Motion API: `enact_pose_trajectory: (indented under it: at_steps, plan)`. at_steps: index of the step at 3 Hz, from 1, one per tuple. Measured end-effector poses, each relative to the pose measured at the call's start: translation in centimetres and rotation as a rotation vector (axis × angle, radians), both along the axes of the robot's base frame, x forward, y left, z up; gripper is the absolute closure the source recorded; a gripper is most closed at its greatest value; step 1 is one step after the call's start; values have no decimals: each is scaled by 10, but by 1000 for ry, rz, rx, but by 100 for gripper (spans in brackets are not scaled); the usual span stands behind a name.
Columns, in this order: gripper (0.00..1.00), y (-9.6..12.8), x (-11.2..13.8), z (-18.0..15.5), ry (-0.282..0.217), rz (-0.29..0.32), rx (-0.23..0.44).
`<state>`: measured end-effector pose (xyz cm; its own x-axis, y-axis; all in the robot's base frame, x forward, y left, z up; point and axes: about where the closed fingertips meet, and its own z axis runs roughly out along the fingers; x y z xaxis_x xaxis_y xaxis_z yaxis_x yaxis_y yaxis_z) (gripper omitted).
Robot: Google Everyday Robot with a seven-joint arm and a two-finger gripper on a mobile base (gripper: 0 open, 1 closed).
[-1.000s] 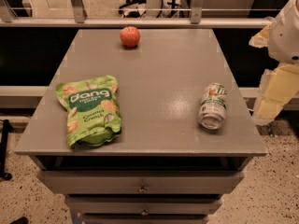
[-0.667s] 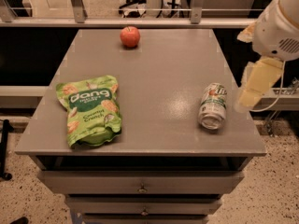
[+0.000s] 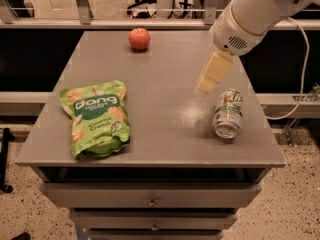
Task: Pick apple
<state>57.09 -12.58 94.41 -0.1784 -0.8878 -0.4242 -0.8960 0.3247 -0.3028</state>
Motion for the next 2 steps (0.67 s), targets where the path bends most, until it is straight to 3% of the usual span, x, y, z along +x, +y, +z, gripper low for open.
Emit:
enact_pose_trajectory:
  at_steps: [2]
  plan:
    - [0, 13, 12, -8, 9, -18, 38]
